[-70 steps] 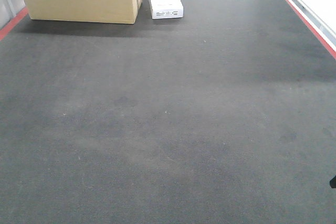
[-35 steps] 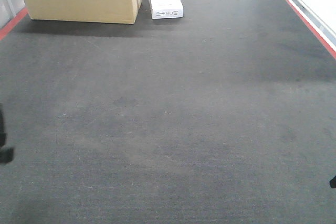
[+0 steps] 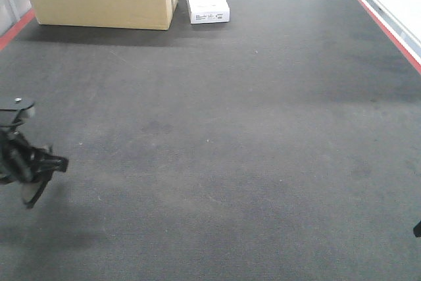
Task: Move and align brake pads A on conveyor
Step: 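Lower the left gripper with its brake pad toward the belt, then open the left gripper to release the pad and lift away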
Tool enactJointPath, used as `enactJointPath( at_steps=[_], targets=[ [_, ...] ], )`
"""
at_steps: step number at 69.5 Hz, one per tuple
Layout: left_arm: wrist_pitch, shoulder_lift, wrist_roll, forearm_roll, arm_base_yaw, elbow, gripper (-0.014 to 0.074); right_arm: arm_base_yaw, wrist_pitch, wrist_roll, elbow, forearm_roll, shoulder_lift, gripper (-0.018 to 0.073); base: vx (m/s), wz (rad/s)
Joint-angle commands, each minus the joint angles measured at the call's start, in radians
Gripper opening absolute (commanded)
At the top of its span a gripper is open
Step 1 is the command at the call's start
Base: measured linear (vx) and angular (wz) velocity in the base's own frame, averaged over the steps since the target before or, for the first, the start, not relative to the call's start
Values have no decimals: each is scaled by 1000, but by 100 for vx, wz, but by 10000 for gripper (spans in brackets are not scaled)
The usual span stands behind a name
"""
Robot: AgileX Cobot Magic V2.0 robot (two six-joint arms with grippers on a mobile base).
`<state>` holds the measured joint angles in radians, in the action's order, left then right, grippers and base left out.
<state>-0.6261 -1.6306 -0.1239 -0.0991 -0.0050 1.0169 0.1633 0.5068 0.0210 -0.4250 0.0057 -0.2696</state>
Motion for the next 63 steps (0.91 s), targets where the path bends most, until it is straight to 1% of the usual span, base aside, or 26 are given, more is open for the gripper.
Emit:
enactJointPath(
  at_steps=[1,13,21,29,43,48,55,63],
  targets=[
    [6,-27,13,-15,-4,93,14,-1,-96,8,-31,-6,-9,-7,0,0],
    [-68,-131,12,-40,-4,189,31,-1,-96,8,-31,-6,-9,-7,0,0],
    [-98,-177,12,-63,-4,235,68,-1,-96,8,-31,-6,-9,-7,0,0],
    [-131,-216,12,-63,-4,267,150,-1,-96,8,-31,-6,-9,-7,0,0],
    [-172,-259,8,-51,-4,285,357,-1,-96,8,-31,-6,-9,-7,0,0],
    [-170,-261,8,-53,-4,286,414,-1,-96,8,-31,-6,-9,-7,0,0],
    [-160,-242,8,-60,-4,288,452,-1,-96,8,-31,-6,-9,-7,0,0],
    [-156,-187,6,-60,-4,288,449,-1,-91,8,-31,-6,-9,-7,0,0]
  ],
)
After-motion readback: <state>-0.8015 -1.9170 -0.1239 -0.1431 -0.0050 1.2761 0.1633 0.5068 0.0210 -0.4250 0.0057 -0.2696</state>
